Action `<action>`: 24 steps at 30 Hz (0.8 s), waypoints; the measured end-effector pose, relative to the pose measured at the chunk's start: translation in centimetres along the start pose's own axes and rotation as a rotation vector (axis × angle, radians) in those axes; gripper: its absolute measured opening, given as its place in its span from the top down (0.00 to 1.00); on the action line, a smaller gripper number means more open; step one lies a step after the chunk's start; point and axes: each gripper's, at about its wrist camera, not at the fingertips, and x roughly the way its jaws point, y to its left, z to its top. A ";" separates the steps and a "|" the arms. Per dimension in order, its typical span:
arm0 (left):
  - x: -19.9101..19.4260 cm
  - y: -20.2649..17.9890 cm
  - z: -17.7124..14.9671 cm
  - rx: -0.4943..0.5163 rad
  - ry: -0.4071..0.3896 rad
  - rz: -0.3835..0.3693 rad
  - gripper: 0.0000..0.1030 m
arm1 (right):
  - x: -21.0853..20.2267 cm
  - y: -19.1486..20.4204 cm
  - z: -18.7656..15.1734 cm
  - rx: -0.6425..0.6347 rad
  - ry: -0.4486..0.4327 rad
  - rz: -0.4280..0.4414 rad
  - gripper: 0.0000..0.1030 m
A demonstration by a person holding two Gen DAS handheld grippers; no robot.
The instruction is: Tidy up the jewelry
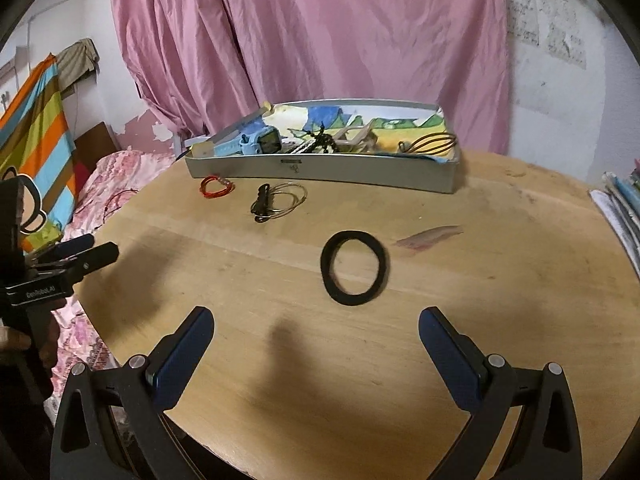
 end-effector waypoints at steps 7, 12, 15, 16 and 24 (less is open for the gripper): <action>1.6 -0.3 1.4 0.029 0.032 -0.073 0.02 | 0.7 -0.3 0.8 0.009 0.011 0.017 0.31; 2.3 -1.3 2.7 0.047 0.023 -0.128 0.02 | 1.3 -0.5 1.1 0.003 0.026 0.006 0.49; 2.8 -1.9 3.6 0.046 0.019 -0.172 0.03 | 1.5 -0.6 1.3 -0.007 0.037 0.001 0.57; 3.0 -2.2 4.0 0.045 0.019 -0.190 0.04 | 1.6 -0.7 1.4 -0.010 0.037 0.000 0.58; 5.3 -5.2 5.7 0.068 0.061 -0.291 0.25 | 2.5 -1.2 2.2 -0.051 0.073 0.008 0.71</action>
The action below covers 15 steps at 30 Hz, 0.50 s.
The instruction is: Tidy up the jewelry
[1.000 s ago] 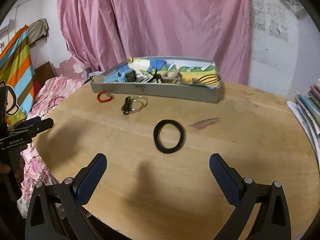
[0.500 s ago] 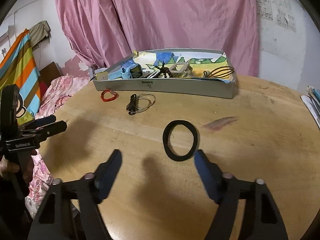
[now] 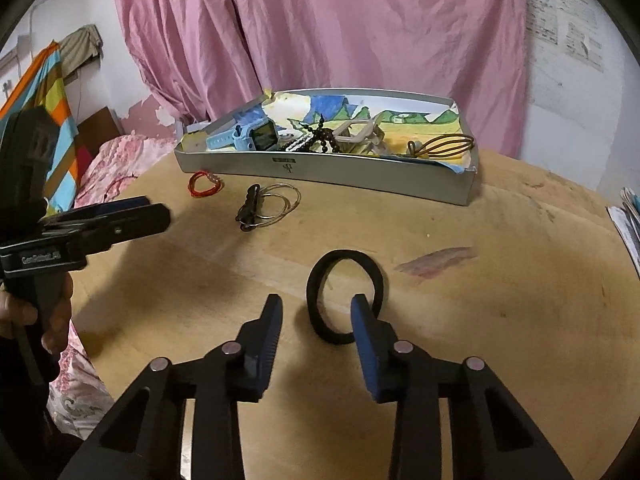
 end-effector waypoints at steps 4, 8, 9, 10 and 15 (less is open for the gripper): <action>1.5 -1.1 0.3 0.012 0.031 -0.026 0.28 | 0.4 -0.3 0.1 -0.020 0.019 0.005 0.71; 2.6 -1.4 1.0 -0.006 0.045 -0.043 0.37 | 0.8 -0.7 0.5 -0.037 0.030 0.003 0.79; 2.8 -1.4 1.3 -0.012 0.046 -0.045 0.37 | 0.9 -0.8 0.5 -0.038 0.033 0.004 0.82; 3.1 -1.4 1.5 -0.019 0.049 -0.045 0.38 | 1.0 -0.9 0.7 -0.039 0.037 0.011 0.83; 4.9 -1.1 2.7 -0.051 0.078 -0.030 0.48 | 1.9 -1.2 1.8 -0.056 0.051 0.026 0.86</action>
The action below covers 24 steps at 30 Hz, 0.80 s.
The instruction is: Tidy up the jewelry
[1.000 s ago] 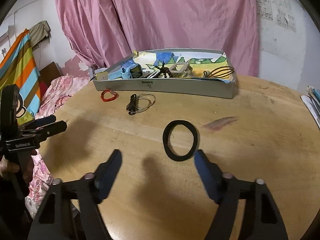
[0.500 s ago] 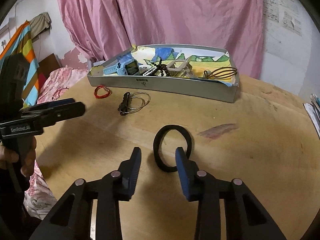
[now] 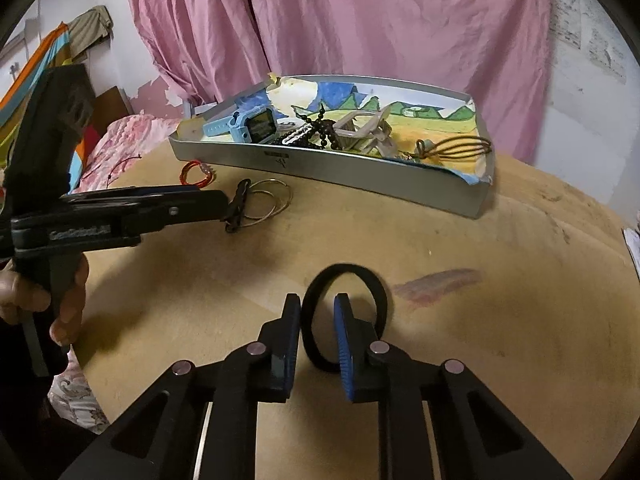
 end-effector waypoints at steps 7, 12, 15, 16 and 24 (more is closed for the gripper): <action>1.6 0.5 1.4 -0.027 0.022 -0.005 0.54 | 0.8 -0.9 0.9 0.022 0.007 0.033 0.92; 2.3 0.0 2.0 -0.009 0.039 0.020 0.70 | 0.6 -1.2 0.8 0.029 0.008 0.043 0.92; 2.6 -0.4 1.9 -0.001 0.044 0.040 0.82 | 0.6 -1.2 0.8 0.033 0.006 0.044 0.92; 2.6 -0.5 1.8 0.001 0.045 0.045 0.86 | 0.6 -1.3 0.8 0.034 0.006 0.045 0.92; 2.0 -0.4 1.3 -0.007 0.035 0.004 1.00 | 0.1 -1.8 0.6 0.072 -0.017 0.061 0.95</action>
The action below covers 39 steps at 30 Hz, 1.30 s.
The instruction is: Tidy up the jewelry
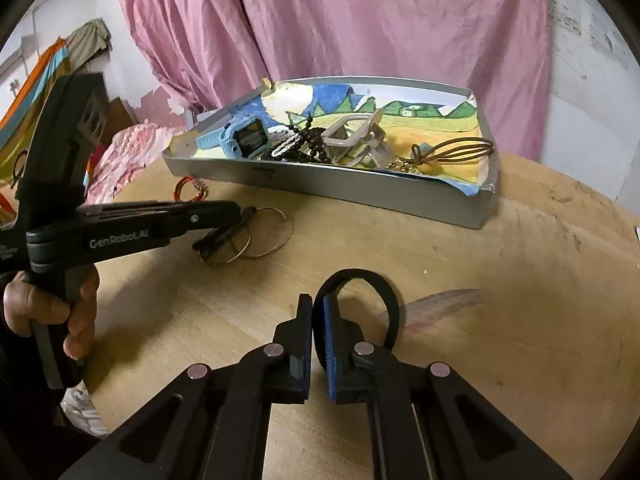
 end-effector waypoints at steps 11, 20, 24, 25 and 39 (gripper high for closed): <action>-2.1 0.8 -0.8 -0.052 -0.008 -0.087 1.00 | -0.8 -0.4 -0.4 0.037 -0.016 0.024 0.95; -1.7 -0.9 -1.1 0.049 0.048 -0.011 0.85 | -0.7 -0.9 -0.3 0.066 -0.010 0.025 0.95; -1.5 -1.6 -1.4 0.105 0.053 0.019 0.63 | -0.9 -1.0 -0.5 0.066 -0.010 0.024 0.95; -1.4 -1.7 -1.6 0.111 0.056 0.019 0.63 | -0.9 -1.1 -0.5 0.067 -0.011 0.026 0.95; -1.2 -2.4 -3.0 0.170 0.083 0.091 0.78 | -0.7 -1.2 -0.8 0.069 -0.004 0.024 0.95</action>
